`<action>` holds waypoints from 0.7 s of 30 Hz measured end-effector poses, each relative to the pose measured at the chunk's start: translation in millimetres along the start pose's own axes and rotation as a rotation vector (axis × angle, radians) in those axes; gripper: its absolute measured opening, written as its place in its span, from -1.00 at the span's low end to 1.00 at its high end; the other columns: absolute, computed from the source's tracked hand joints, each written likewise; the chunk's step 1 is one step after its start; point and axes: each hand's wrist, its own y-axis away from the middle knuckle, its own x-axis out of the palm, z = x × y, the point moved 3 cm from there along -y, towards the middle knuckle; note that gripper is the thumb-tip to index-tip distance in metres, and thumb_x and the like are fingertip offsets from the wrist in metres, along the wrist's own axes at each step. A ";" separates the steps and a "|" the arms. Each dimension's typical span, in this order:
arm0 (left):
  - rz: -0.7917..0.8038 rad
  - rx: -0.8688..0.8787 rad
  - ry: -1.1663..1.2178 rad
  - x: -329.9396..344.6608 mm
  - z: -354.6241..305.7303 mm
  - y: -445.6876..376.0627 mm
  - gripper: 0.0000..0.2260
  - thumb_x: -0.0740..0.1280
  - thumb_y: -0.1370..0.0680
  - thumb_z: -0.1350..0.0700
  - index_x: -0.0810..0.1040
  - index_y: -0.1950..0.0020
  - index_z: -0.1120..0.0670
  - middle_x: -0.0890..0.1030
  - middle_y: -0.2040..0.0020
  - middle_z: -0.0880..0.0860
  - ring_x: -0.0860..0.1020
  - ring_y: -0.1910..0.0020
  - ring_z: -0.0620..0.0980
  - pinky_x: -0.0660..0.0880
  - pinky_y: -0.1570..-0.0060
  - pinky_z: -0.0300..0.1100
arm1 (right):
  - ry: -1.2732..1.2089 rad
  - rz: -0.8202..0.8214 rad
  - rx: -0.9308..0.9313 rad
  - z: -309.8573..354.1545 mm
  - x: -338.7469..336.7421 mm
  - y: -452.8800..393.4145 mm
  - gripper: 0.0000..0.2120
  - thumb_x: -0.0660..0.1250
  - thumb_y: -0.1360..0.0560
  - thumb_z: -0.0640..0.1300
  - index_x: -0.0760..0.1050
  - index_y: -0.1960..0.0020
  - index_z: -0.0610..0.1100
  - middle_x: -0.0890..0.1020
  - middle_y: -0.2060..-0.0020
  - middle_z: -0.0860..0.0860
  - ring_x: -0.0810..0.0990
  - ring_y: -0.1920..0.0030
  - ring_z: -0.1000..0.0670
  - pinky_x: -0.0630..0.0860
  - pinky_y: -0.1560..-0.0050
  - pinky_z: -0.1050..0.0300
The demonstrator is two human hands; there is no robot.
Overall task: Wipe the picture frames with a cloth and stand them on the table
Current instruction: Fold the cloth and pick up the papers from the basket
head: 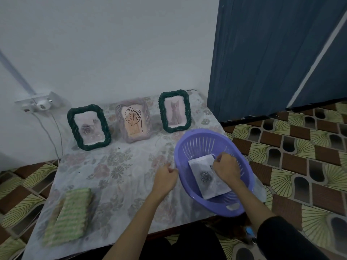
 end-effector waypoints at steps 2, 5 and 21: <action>-0.021 0.018 -0.029 -11.9 -7.8 -12.1 -0.56 0.18 -0.58 0.23 0.27 -0.46 0.21 0.42 0.27 -0.13 0.39 0.30 -0.23 0.35 0.30 -0.46 | -0.096 -0.031 -0.012 11.0 -8.8 -10.6 -0.84 0.19 -0.48 -0.31 0.33 0.28 -0.23 0.40 0.42 -0.10 0.35 0.39 -0.08 0.26 0.41 0.09; -0.041 0.033 -0.033 -27.6 -25.7 -36.7 -0.58 0.20 -0.59 0.17 0.30 -0.45 0.19 0.55 -0.02 0.00 0.51 0.02 -0.07 0.40 0.08 -0.37 | -0.193 -0.070 -0.085 38.5 -23.2 -33.1 -0.85 0.18 -0.49 -0.31 0.40 0.26 -0.26 0.49 0.35 -0.16 0.43 0.32 -0.15 0.34 0.33 0.04; -0.026 -0.014 0.130 -23.6 -36.8 -222.9 -0.45 0.17 -0.52 0.34 0.12 -0.50 0.21 0.39 -0.33 0.11 0.38 -0.14 0.01 0.34 0.01 -0.20 | -0.210 0.321 0.030 98.1 53.3 -206.5 -0.30 0.28 -0.48 -0.22 0.00 -0.51 -0.18 0.30 -0.39 -0.17 0.34 -0.34 -0.17 0.34 -0.15 0.10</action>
